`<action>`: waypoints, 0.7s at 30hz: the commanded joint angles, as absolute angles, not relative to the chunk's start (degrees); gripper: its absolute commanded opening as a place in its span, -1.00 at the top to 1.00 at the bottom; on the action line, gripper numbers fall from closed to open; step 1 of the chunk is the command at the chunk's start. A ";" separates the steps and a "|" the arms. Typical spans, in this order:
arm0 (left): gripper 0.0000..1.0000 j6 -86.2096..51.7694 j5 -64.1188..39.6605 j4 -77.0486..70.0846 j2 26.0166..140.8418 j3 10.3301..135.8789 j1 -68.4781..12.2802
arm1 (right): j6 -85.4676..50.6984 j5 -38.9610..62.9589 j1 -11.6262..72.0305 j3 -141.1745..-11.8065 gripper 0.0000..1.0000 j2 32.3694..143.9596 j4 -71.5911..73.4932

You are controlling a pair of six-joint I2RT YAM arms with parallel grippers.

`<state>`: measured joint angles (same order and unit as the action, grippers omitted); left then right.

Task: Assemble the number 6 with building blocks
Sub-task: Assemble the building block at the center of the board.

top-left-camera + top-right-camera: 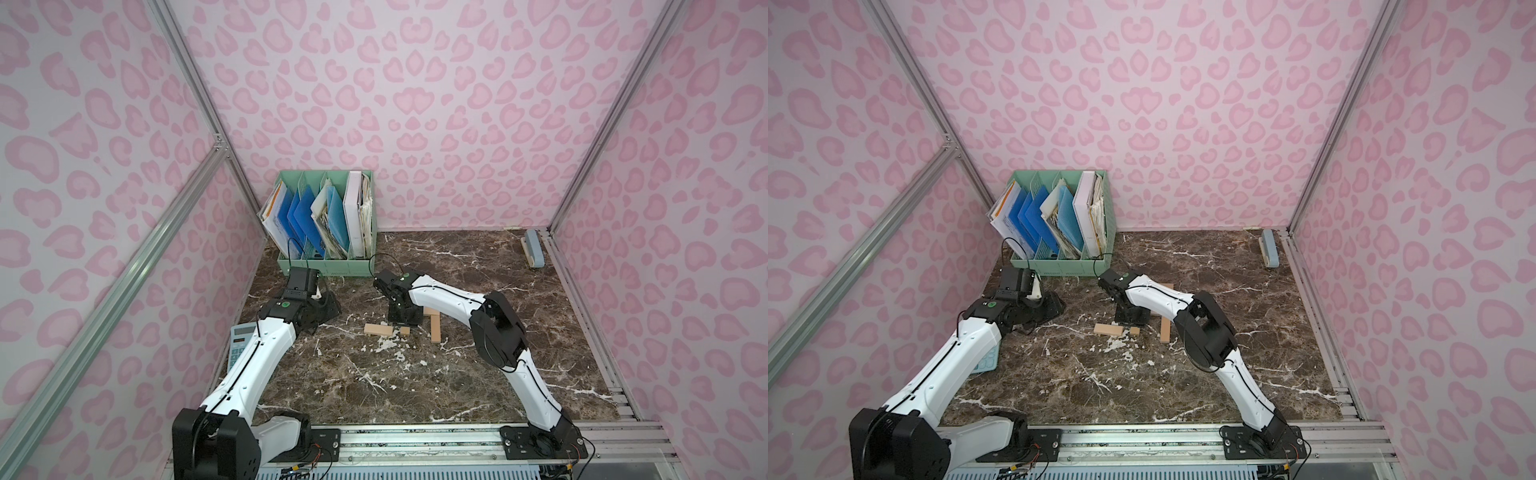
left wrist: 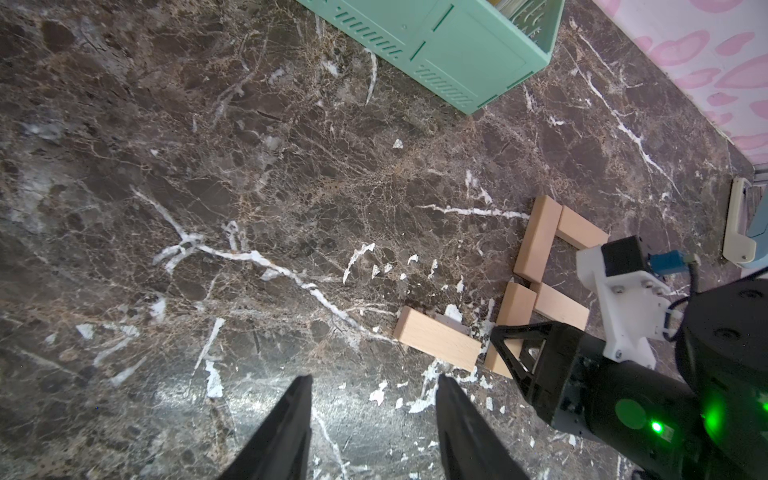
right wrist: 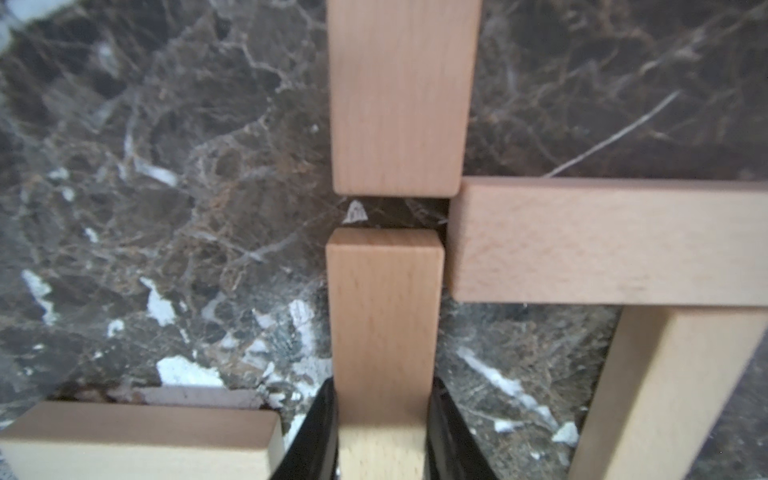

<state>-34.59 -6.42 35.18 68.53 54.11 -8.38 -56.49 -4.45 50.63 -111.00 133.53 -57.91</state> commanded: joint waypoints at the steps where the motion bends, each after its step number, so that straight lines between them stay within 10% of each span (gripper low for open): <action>1: -0.04 -34.63 -6.50 34.64 68.47 54.28 -8.43 | -55.73 -3.50 50.77 -110.76 1.00 133.85 -58.39; 21: -0.04 -34.45 -6.59 34.83 68.10 53.76 -8.43 | -55.18 -3.69 50.88 -110.53 0.63 133.60 -59.00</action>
